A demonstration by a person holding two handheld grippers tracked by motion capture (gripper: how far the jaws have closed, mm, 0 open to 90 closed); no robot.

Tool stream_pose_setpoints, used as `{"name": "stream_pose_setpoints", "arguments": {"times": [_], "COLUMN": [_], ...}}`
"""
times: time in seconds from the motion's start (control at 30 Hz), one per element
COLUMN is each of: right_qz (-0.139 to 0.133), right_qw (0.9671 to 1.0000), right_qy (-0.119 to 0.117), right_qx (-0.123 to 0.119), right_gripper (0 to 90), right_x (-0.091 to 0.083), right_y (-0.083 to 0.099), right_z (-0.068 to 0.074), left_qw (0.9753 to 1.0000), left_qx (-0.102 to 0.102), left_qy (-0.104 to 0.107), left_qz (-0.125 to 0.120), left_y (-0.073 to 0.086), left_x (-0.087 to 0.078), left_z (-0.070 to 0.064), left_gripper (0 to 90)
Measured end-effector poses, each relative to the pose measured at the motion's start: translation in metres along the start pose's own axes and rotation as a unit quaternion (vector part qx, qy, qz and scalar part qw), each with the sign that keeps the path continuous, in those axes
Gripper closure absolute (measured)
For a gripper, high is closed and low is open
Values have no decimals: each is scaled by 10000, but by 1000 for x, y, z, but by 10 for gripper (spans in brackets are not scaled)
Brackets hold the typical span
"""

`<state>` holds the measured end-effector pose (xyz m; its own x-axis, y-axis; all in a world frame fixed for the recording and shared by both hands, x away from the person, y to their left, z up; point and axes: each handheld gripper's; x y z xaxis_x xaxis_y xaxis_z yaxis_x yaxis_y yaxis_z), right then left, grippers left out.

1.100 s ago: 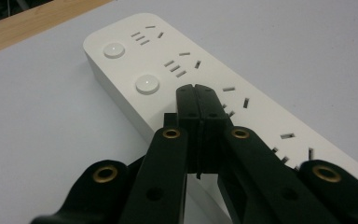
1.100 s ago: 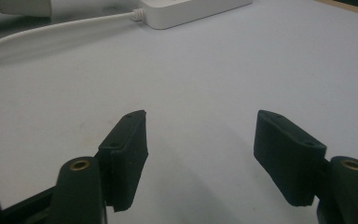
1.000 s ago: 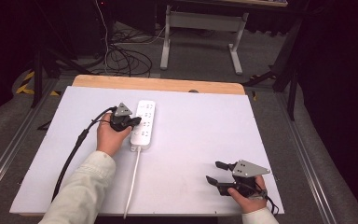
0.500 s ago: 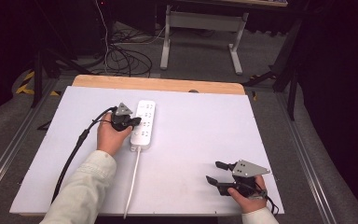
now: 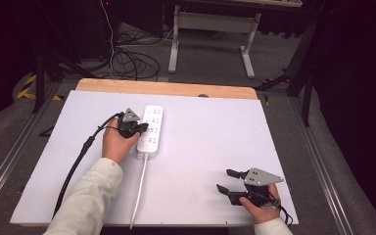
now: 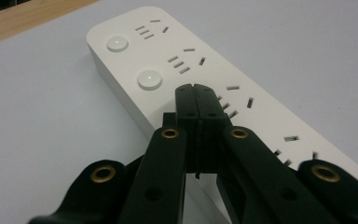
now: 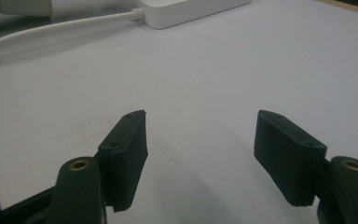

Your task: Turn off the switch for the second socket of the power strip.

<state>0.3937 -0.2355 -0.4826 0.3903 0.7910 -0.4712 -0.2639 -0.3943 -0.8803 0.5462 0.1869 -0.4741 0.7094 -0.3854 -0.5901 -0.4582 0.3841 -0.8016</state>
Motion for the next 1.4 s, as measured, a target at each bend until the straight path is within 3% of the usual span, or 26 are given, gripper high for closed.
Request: {"name": "stream_pose_setpoints", "arguments": {"times": [0.33,0.47,0.57,0.73,0.87,0.93,1.07,1.13,1.2,1.33,1.4], "right_qz": [-11,-11,-11,-12,-10,-9,7,-8,-22,-10,-15], "right_qw": [10000,10000,10000,10000,10000,10000,10000,10000,10000,10000,10000], "right_qy": [2,1,-1,-1,1,-1,7,6,21,10,12], "right_qx": [5,5,7,5,2,4,-1,-2,5,1,8], "right_gripper": [355,356,355,354,354,355,355,354,354,354,354], "right_x": [0,0,0,0,0,0,0,0,0,0,0], "right_y": [0,0,0,0,0,0,0,0,0,0,0], "right_z": [0,0,0,0,0,0,0,0,0,-1,-1], "left_qw": [9999,10000,10000,10000,10000,9994,9989,9990,9996,9998,9996], "left_qx": [-136,-18,-68,-7,-59,-250,-359,-356,-225,-103,-194], "left_qy": [55,-29,39,-18,17,208,280,247,136,-4,-3], "left_qz": [23,-3,0,-6,-13,-77,-141,-69,-136,-165,-218], "left_y": [0,0,1,1,2,5,7,5,1,-1,-3], "left_x": [0,0,1,0,0,1,2,1,-1,-9,-15], "left_z": [1,0,1,0,0,2,4,3,-1,2,6], "left_gripper": [900,900,900,900,900,900,900,900,900,899,899]}}
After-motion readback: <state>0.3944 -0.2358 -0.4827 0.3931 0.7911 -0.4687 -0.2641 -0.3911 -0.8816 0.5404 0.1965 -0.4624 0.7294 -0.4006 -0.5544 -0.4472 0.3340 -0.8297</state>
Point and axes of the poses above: each handheld gripper's, and its own axes: x roughly forward along the jaws, y roughly out of its underside, z roughly to its left, and after that the axes turned 8 degrees about -y, right-handed
